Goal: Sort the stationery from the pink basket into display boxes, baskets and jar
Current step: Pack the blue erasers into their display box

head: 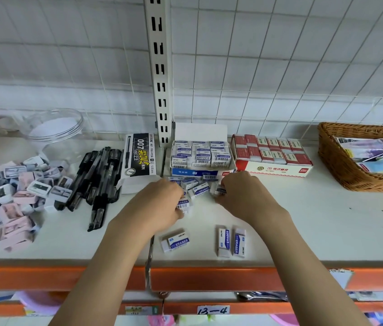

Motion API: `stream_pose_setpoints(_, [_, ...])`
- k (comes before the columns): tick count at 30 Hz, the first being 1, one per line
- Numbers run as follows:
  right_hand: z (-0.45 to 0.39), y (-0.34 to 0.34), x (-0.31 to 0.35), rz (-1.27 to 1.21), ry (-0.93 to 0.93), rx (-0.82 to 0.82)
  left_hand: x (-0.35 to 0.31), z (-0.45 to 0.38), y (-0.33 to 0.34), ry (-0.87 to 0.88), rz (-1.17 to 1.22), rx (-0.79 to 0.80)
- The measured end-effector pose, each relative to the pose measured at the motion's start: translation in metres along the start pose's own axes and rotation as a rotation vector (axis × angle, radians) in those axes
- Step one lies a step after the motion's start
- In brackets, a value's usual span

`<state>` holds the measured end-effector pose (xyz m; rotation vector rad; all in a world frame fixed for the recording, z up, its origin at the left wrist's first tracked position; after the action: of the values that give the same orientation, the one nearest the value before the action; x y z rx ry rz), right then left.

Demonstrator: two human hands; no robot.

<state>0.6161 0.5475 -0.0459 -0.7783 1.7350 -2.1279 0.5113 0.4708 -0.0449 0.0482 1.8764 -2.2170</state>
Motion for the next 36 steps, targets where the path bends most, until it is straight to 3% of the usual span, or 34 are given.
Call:
stream_pose_setpoints(5, [0.000,-0.028,-0.003,-0.056,-0.057,-0.013,0.008,-0.010,-0.022,0.075,0.081,-0.040])
stream_pose_setpoints(10, [-0.022,-0.076,-0.005,-0.019,-0.056,-0.233,0.009,-0.030,-0.061,0.110,0.152,-0.176])
stream_pose_setpoints(14, [-0.051,-0.063,-0.001,0.127,-0.062,-0.103,0.001,-0.055,-0.070,0.146,0.154,-0.208])
stream_pose_setpoints(20, [-0.062,-0.043,0.013,0.321,-0.133,0.028,-0.014,-0.091,-0.053,0.164,0.003,-0.102])
stream_pose_setpoints(27, [-0.061,-0.046,0.011,0.222,-0.098,-0.014,-0.021,-0.106,-0.039,0.188,-0.248,-0.061])
stream_pose_setpoints(36, [-0.057,-0.045,0.006,0.204,-0.025,-0.048,-0.020,-0.113,-0.034,0.135,-0.287,-0.053])
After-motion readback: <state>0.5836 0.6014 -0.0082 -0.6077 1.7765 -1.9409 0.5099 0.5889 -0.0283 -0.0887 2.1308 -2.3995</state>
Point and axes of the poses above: each hand's wrist, its own z-axis away from the middle knuckle, its own y-axis out of the palm, x = y × z, the point moved 9 cm from there along -z, towards the middle knuckle, and after that the axes turned 2 degrees about -z, right-handed, at the moved point
